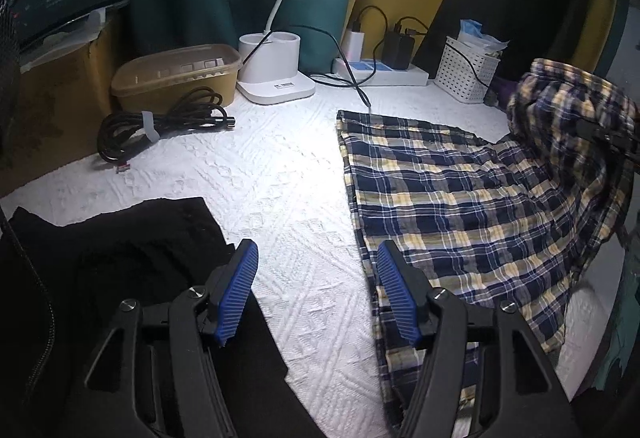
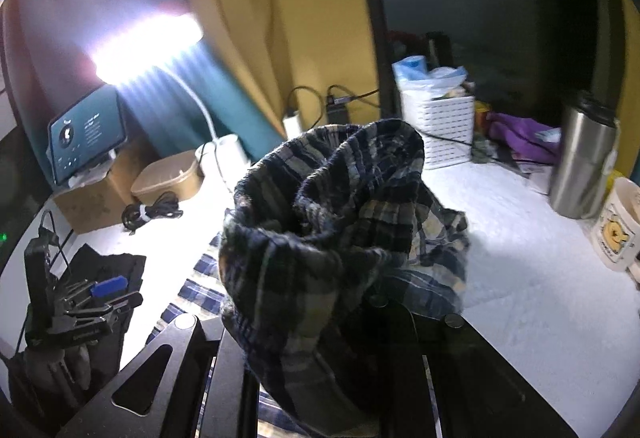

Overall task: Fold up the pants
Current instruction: 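Lift the waistband with the right gripper and carry it over the pants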

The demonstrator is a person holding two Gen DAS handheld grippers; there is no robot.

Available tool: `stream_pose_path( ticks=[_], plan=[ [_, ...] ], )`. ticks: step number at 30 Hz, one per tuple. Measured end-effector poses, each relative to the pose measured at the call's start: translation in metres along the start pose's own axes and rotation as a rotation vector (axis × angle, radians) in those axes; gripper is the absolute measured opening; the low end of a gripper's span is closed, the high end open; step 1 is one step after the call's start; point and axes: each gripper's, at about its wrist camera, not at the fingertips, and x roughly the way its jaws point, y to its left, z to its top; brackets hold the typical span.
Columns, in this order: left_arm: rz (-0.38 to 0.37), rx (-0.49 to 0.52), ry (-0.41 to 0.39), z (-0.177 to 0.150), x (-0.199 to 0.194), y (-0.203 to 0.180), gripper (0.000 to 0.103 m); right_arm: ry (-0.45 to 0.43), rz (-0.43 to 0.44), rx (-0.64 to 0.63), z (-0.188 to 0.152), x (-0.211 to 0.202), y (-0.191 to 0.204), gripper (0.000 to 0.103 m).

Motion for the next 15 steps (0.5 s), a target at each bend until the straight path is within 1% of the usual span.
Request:
stream_pose_path(
  ticks=[7, 15],
  plan=[
    [-0.006, -0.014, -0.01, -0.001, -0.007, 0.013, 0.062, 0.055, 0.046, -0.038, -0.003, 0.031, 0.029, 0.015],
    [-0.005, -0.018, -0.01, -0.001, -0.009, 0.022, 0.062, 0.127, 0.107, -0.063, -0.016, 0.069, 0.062, 0.015]
  ],
)
